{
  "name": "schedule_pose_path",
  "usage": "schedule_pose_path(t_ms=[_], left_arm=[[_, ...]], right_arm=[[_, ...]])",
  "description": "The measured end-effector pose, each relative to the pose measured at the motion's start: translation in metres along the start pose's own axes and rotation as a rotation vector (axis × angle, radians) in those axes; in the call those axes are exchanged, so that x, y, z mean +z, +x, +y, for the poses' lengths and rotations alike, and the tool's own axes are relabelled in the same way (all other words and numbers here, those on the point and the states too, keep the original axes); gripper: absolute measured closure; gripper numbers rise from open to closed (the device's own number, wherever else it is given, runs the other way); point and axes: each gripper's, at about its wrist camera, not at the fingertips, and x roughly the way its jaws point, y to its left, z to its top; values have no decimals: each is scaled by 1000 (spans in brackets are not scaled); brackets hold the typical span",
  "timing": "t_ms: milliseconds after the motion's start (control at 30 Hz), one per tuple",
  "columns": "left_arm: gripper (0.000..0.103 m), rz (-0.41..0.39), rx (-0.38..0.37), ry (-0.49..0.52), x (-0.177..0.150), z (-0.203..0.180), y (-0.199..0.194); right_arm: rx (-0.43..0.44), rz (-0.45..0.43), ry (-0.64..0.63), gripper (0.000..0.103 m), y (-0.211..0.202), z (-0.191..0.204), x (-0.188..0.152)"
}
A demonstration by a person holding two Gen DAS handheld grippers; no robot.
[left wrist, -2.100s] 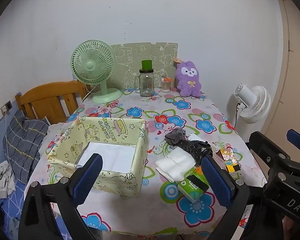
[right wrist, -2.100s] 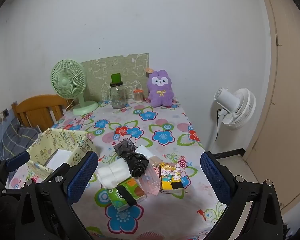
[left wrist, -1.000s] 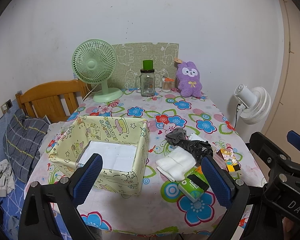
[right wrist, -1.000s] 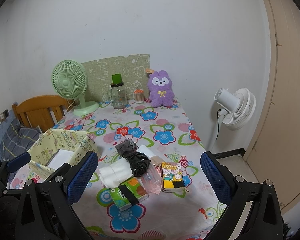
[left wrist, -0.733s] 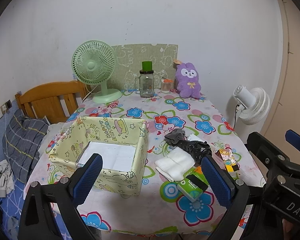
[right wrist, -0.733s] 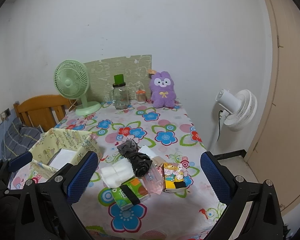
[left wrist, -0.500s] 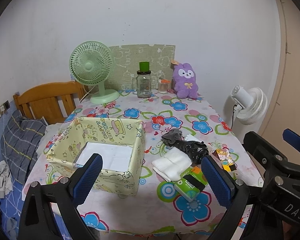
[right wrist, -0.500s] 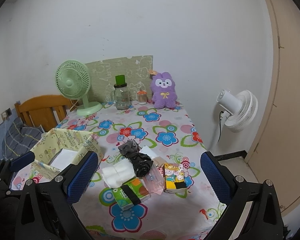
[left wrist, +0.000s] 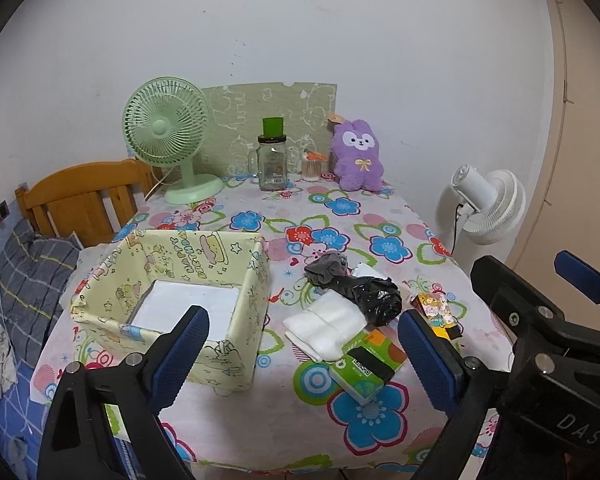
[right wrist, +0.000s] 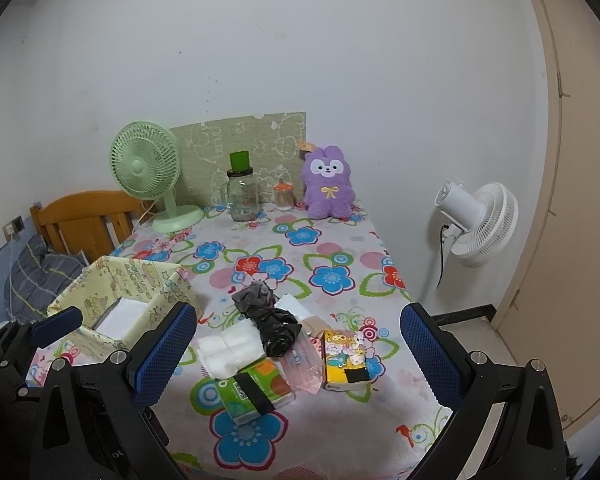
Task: Organize soft objects
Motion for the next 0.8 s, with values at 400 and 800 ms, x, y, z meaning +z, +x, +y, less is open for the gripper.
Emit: schedule_pose_path(t_ms=[400, 800], left_arm=[[7, 27, 10, 30, -14, -20, 30], [8, 115, -29, 54, -30, -37, 73]], right_arm=[[7, 33, -5, 4, 30, -12, -19], [8, 138, 4, 8, 69, -24, -40]])
